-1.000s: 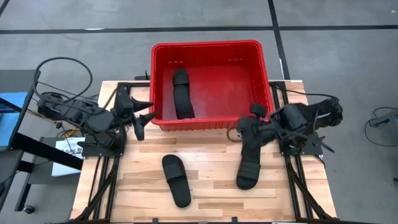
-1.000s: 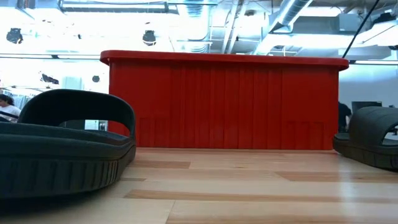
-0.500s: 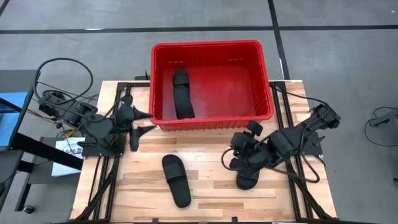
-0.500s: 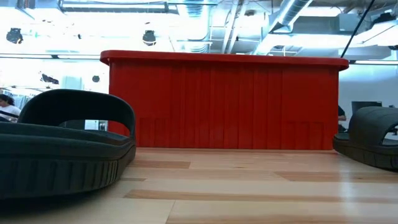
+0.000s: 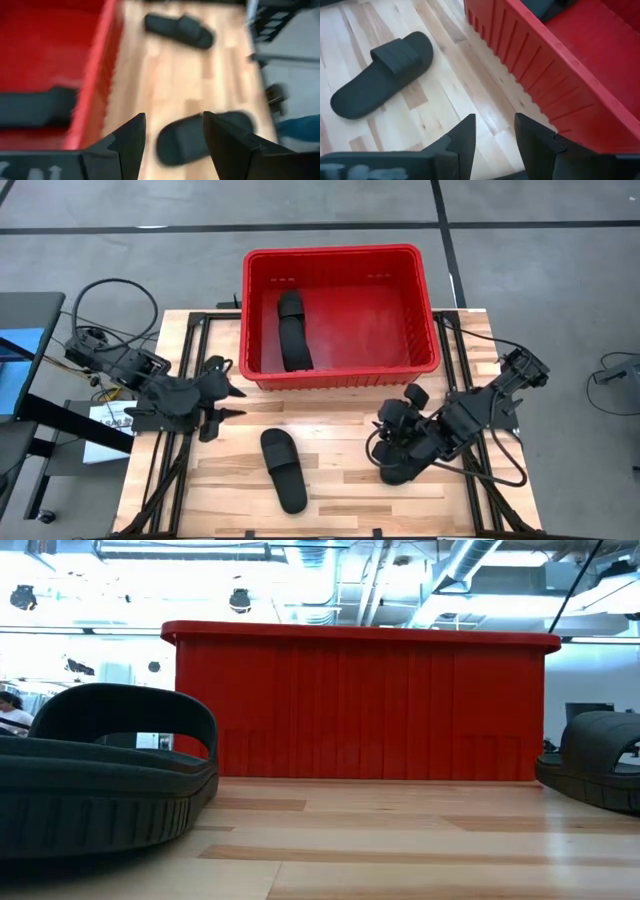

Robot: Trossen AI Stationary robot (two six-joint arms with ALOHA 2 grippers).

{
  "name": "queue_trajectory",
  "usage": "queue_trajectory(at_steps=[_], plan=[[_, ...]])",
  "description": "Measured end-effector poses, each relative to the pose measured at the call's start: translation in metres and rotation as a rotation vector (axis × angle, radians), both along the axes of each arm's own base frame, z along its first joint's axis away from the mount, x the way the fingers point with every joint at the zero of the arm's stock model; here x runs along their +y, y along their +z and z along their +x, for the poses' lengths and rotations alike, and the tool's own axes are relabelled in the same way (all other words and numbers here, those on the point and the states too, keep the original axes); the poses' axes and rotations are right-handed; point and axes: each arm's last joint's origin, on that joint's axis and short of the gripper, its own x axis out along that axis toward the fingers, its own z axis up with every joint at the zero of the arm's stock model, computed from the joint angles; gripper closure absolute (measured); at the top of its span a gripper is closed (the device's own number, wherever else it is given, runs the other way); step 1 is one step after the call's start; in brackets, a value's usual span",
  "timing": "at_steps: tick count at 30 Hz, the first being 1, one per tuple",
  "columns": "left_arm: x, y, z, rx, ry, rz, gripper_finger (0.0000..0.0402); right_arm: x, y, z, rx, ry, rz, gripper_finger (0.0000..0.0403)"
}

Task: Pick and place slides into bin
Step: Put the black slides into the red bin

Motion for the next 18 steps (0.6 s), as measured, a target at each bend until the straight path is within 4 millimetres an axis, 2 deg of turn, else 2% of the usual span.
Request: queue_trajectory(at_steps=[5, 11, 18], plan=[[0.000, -0.010, 0.006, 0.086, 0.038, 0.058, 0.0215, 0.001, 0.000, -0.001, 0.005, 0.004, 0.004, 0.0274], [-0.005, -0.019, 0.019, 0.160, 0.015, 0.029, 0.0215, 0.001, 0.000, -0.001, 0.014, 0.016, 0.004, 0.0275], [-0.008, -0.029, 0.030, 0.235, 0.024, 0.008, 0.0215, 0.005, -0.002, -0.010, 0.100, 0.110, -0.074, 0.0274]])
